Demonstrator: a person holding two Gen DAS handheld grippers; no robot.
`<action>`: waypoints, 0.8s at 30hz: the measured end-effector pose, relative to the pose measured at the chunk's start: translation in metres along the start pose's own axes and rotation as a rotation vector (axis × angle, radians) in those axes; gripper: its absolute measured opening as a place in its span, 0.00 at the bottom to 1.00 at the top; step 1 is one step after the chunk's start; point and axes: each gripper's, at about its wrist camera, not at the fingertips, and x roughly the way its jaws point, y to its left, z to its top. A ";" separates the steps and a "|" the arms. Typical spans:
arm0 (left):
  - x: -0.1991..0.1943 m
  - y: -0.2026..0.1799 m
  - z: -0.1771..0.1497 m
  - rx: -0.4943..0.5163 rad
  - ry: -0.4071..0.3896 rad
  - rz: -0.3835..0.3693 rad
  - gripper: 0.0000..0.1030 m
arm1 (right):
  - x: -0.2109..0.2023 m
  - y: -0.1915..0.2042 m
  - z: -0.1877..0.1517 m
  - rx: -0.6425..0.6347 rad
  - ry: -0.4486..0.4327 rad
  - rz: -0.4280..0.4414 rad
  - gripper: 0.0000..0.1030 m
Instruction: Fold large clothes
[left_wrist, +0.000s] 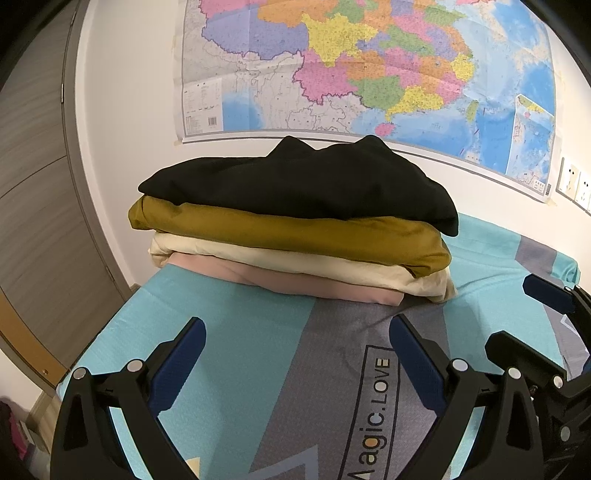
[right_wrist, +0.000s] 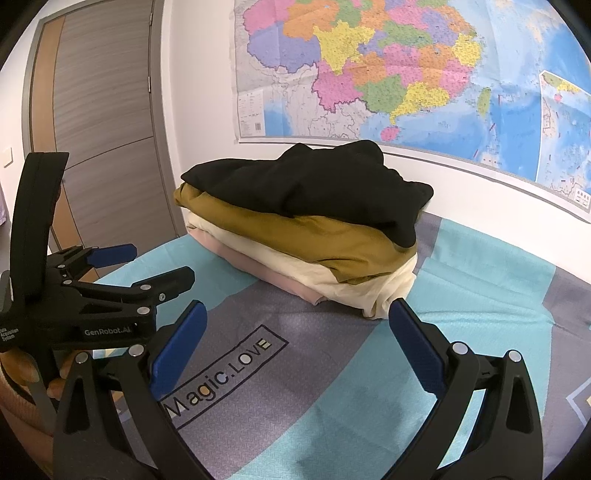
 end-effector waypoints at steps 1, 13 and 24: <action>0.000 0.000 0.000 0.001 -0.001 -0.001 0.93 | 0.000 0.000 0.000 0.000 -0.002 0.002 0.94; 0.001 -0.001 -0.003 0.002 0.003 -0.001 0.93 | 0.002 -0.002 0.000 0.010 -0.003 -0.003 0.94; 0.000 -0.001 -0.003 0.002 0.002 0.001 0.93 | 0.001 -0.002 -0.001 0.009 -0.005 -0.005 0.94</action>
